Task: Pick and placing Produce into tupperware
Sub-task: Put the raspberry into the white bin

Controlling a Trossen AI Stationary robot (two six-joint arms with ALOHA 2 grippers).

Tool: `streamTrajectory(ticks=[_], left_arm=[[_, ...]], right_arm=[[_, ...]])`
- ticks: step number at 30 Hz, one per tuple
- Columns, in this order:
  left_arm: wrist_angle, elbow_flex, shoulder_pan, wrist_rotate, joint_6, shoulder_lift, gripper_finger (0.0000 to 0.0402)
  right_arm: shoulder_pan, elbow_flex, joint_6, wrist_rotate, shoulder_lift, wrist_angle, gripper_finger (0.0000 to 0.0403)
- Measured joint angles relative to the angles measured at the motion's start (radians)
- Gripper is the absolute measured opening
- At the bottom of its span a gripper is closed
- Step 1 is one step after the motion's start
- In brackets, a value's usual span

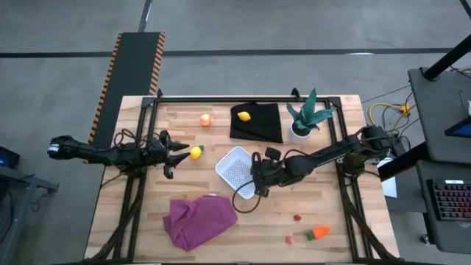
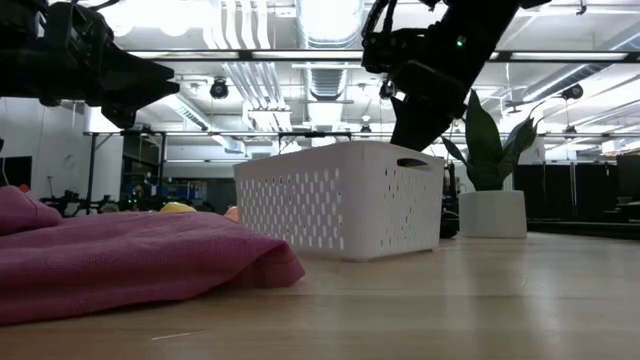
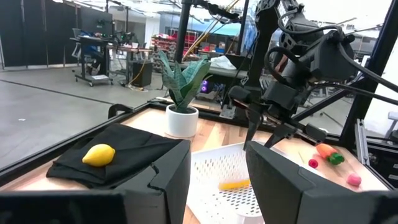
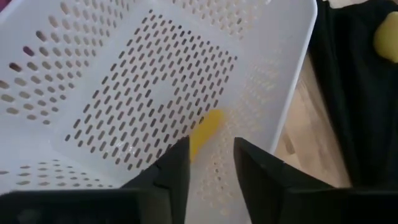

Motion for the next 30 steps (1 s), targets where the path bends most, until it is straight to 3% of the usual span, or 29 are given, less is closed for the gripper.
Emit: streamTrajectory(ticks=[6,13,20,26,30], left_arm=[[0.0,0.0,0.0,0.0,-0.001,0.005,0.0142],[0.002,0.0,0.0,0.0,0.04,0.004,0.0142],[0.009,0.0,0.0,0.0,0.078,-0.002,0.0142],[0.009,0.0,0.0,0.0,0.078,-0.001,0.0142],[0.009,0.0,0.0,0.0,0.077,0.005,0.0142]], right_arm=[[0.0,0.005,-0.006,0.0,-0.036,-0.053,0.0154],[0.068,-0.006,0.109,-0.004,-0.182,-0.129,0.0151],[0.265,-0.069,0.153,-0.109,-0.374,-0.176,0.0136],[0.466,-0.141,0.375,-0.108,-0.519,-0.226,0.0127],[0.577,-0.198,0.465,-0.102,-0.543,-0.224,0.0136]])
